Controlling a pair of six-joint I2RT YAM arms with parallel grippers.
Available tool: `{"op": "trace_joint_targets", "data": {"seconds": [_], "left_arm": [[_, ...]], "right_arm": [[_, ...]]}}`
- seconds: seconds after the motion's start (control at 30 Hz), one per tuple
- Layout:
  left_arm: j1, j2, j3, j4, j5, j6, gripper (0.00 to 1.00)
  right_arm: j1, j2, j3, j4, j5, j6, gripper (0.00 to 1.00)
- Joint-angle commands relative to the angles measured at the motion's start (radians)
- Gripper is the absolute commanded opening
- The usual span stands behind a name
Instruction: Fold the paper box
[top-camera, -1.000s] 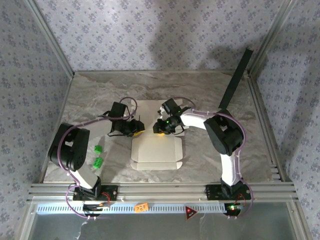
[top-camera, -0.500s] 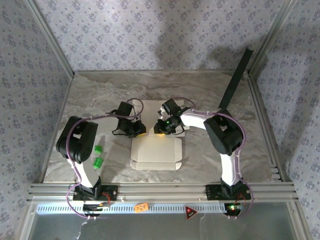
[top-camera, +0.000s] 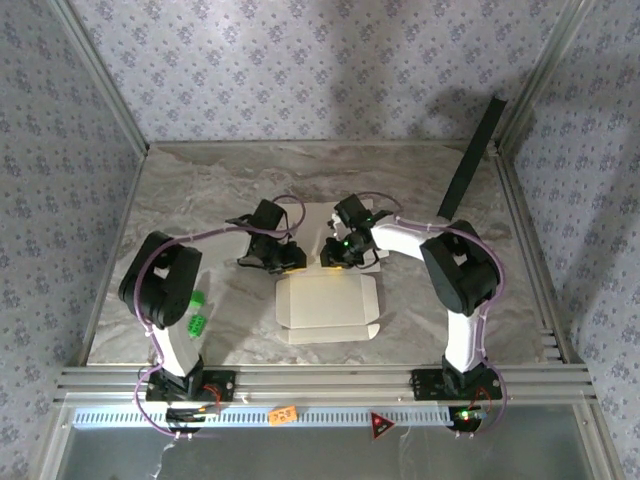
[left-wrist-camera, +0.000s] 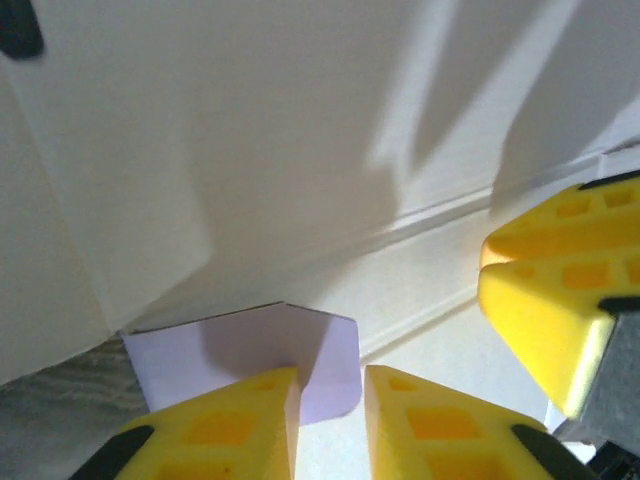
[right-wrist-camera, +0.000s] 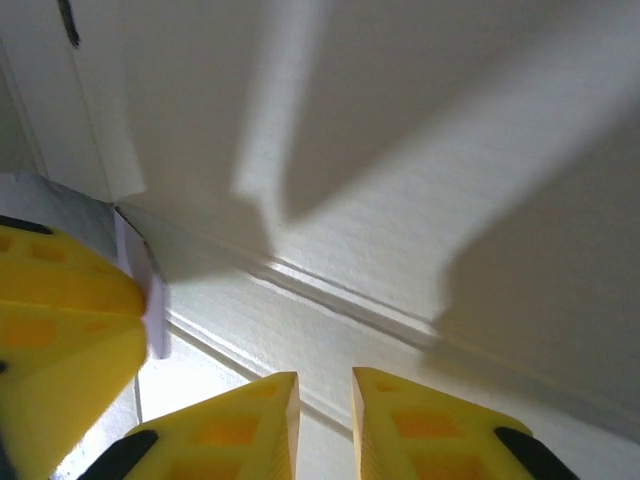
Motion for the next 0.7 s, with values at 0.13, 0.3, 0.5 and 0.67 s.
{"op": "trace_joint_targets", "data": {"seconds": [0.13, 0.3, 0.5, 0.67], "left_arm": [[0.081, -0.111, 0.141, -0.116, -0.071, 0.079, 0.38], [0.153, -0.066, 0.224, -0.127, -0.052, 0.098, 0.44], [0.213, 0.039, 0.352, -0.124, -0.058, 0.107, 0.54], [0.253, 0.167, 0.467, -0.125, -0.024, 0.085, 0.55]], "right_arm": [[-0.051, -0.050, 0.104, -0.067, -0.034, -0.044, 0.30], [-0.096, 0.046, 0.242, -0.076, -0.082, -0.061, 0.41], [-0.133, 0.212, 0.447, -0.054, -0.155, -0.032, 0.53], [-0.149, 0.347, 0.605, -0.059, -0.177, 0.008, 0.54]]}}
